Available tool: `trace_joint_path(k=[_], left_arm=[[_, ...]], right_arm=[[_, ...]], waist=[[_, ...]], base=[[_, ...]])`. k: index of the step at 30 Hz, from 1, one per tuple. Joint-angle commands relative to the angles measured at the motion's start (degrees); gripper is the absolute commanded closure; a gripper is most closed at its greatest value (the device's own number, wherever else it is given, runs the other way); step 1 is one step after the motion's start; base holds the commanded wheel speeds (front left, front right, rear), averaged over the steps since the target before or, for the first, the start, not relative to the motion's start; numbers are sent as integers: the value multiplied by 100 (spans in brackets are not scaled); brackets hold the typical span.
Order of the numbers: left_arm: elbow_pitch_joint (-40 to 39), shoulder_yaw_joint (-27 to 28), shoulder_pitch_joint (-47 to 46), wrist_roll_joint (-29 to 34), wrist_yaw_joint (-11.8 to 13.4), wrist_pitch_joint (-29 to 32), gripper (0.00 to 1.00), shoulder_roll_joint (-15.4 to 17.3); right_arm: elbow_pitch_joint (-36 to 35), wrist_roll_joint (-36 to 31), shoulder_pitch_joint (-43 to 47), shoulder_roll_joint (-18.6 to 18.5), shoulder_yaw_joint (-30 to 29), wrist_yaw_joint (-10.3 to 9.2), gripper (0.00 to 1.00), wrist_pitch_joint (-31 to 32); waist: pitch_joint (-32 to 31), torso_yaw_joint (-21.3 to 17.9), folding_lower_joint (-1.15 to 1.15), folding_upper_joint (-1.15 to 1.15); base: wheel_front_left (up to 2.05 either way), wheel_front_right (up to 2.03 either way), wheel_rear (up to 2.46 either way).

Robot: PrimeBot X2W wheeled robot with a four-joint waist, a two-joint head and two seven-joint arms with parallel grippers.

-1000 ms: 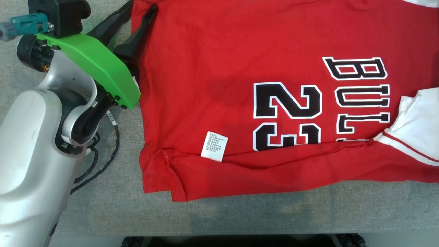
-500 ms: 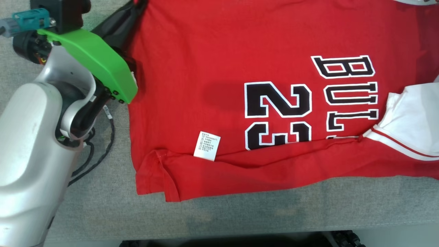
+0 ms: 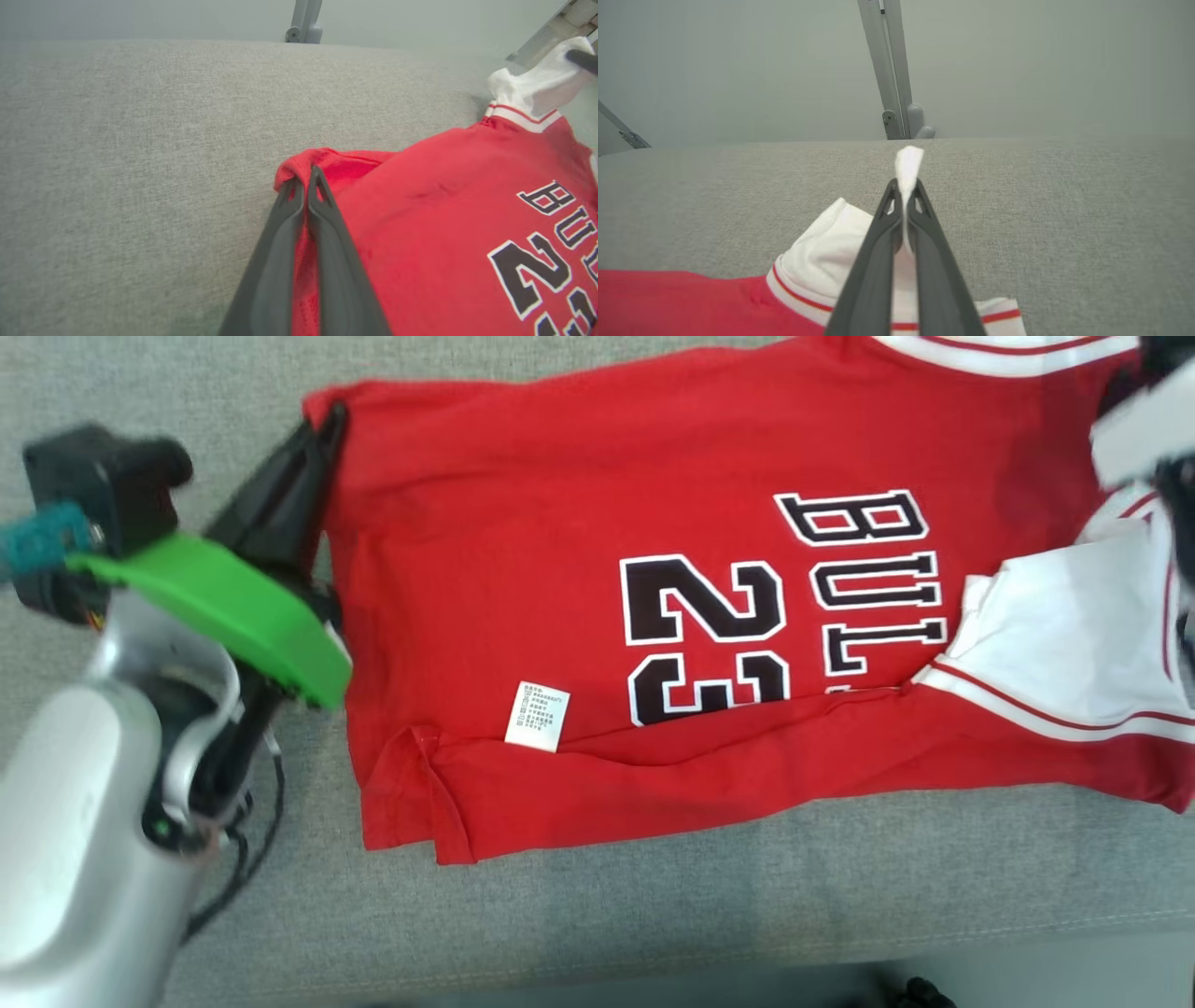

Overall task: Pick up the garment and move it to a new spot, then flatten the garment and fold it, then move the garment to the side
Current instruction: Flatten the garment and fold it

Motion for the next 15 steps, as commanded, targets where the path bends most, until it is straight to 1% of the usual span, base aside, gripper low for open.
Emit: trace_joint_path(k=[1,5,9,12,15], left_arm=[[-50,-4,150,-69,29,-31,100,11],[-545,54,929,-114,257,-222,100,80],[-916,177,1700,-166,495,-387,100,156],[-1166,218,2207,-271,618,-506,100,130],[-1325,207,2635,-364,696,-593,100,106]], right_arm=[[-76,59,183,-9,-35,-2,100,-42],[-917,257,1375,75,-246,-2,100,-85],[-1694,388,2475,275,-523,-2,100,-44],[-2104,419,3226,491,-723,-1,100,4],[-2316,436,3755,684,-881,-1,100,39]], waist=[[-312,-93,0,0],[-696,-210,0,0],[-1039,-370,0,0],[-1210,-458,0,0],[-1299,-562,0,0]], base=[[0,0,0],[0,0,0],[0,0,0],[0,0,0],[0,0,0]])
